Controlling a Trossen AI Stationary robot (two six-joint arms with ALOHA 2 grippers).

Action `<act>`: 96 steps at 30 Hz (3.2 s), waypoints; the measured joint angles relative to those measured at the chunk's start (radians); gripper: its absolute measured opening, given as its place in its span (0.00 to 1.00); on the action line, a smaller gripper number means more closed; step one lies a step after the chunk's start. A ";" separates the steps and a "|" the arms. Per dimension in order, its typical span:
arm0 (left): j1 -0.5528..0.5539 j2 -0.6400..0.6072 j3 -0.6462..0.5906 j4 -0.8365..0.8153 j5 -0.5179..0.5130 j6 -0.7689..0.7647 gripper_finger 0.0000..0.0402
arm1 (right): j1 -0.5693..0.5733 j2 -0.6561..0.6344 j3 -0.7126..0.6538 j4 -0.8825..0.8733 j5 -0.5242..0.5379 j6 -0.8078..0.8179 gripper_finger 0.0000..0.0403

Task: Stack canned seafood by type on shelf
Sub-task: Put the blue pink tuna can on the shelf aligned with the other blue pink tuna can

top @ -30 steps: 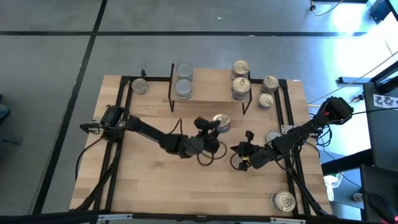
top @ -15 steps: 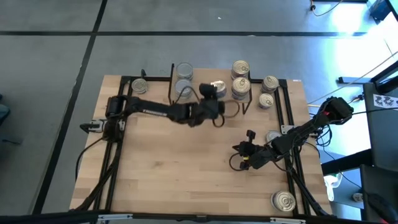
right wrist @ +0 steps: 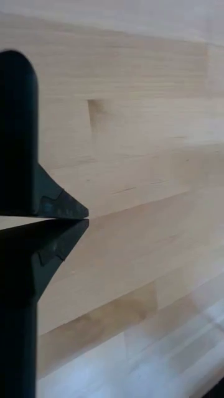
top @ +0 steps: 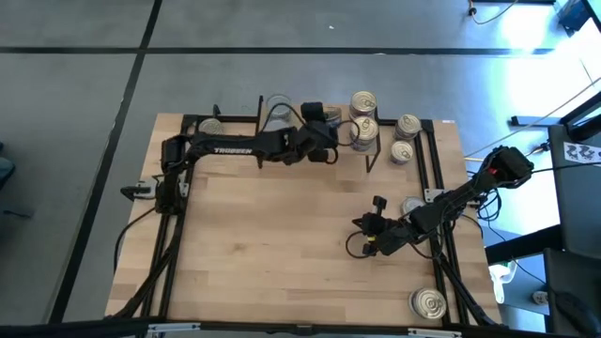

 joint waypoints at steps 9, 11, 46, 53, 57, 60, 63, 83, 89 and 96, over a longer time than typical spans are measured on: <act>0.042 0.087 0.146 -0.099 0.050 -0.006 0.47 | 0.000 0.000 0.000 -0.032 0.023 0.004 0.04; 0.045 0.115 0.156 -0.104 0.054 0.013 0.47 | 0.000 0.000 0.000 -0.032 0.024 0.006 0.04; 0.075 0.154 0.156 -0.113 0.130 -0.084 0.49 | 0.000 0.000 0.000 -0.032 0.006 0.057 0.04; 0.076 0.154 0.155 -0.096 0.132 -0.094 0.68 | 0.000 0.000 0.000 -0.031 0.006 0.060 0.04; 0.068 0.154 0.155 -0.099 0.132 -0.099 0.75 | 0.001 0.000 0.000 -0.031 0.006 0.060 0.04; 0.057 0.151 0.155 -0.099 0.132 -0.107 0.76 | 0.001 0.000 0.000 -0.031 0.006 0.060 0.04; 0.044 0.144 0.164 -0.128 0.132 -0.130 0.76 | 0.001 0.001 0.000 -0.031 0.006 0.060 0.04; -0.012 0.139 0.284 -0.417 0.131 -0.274 0.75 | 0.001 0.001 0.000 -0.029 -0.013 0.060 0.04; 0.037 0.139 0.284 -0.419 0.109 -0.236 0.72 | 0.001 0.001 0.000 -0.028 -0.013 0.060 0.04; 0.068 0.178 0.286 -0.373 0.125 -0.138 0.71 | 0.000 0.001 0.000 -0.025 -0.013 0.060 0.04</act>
